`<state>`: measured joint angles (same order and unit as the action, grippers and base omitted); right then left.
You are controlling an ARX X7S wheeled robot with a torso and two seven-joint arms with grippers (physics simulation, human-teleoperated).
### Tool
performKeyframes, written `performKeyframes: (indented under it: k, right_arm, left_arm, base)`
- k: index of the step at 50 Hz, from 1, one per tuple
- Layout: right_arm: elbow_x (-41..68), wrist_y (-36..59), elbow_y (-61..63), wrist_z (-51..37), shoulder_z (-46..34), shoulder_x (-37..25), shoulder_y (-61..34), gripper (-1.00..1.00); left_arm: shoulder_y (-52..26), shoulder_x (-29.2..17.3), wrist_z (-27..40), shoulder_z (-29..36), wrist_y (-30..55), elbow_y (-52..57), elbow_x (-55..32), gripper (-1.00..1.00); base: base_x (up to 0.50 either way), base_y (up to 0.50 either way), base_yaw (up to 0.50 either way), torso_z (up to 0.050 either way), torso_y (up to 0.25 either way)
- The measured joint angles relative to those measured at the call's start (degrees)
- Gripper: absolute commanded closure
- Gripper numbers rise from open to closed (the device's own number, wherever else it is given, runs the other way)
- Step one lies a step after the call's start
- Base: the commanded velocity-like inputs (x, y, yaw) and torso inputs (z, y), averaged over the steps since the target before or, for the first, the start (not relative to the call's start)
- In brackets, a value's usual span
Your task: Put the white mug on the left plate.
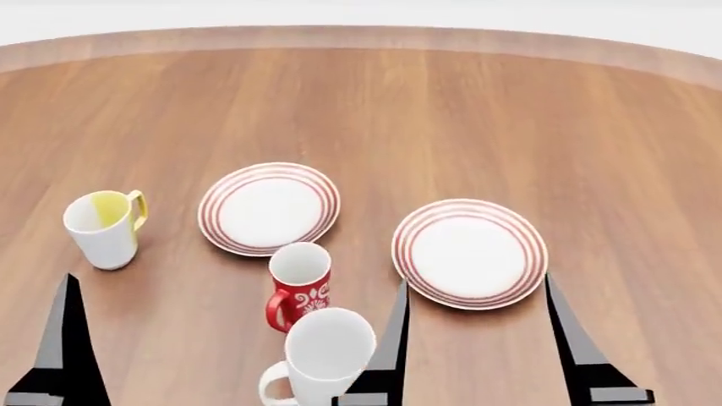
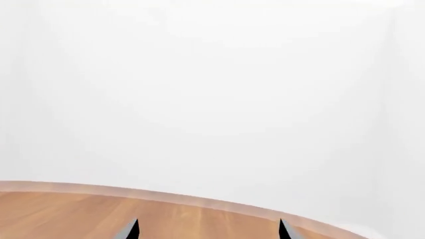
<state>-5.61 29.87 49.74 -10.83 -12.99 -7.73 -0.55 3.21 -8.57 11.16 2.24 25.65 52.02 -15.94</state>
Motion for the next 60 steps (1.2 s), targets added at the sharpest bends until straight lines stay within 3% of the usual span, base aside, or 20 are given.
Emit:
performKeyframes:
  k: [39,47,60]
  right_arm:
    - [2.37,3.29,2.5,-2.66,-0.79,-1.53,-1.3,-1.0]
    - [2.27,2.98,2.41,-3.37,-1.21,-2.04,-1.32,-1.0]
    - [1.03,4.5,2.28,-4.02,-3.12,-3.21,-1.94,-1.0]
  left_arm:
    - [-0.2,-2.25,2.86,1.05,-0.19,1.52,-1.31,-1.0]
    - [-0.29,-2.64,3.3,1.16,-0.36,1.5,-1.63,-1.0]
    - [-0.27,-3.23,3.86,1.49,-0.83,1.25,-2.06,-1.0]
  base:
    - [0.5,0.0,0.0,0.0,0.001]
    - [0.0,0.02,0.0,0.0,0.002]
    - [0.0,0.5,0.0,0.0,0.0]
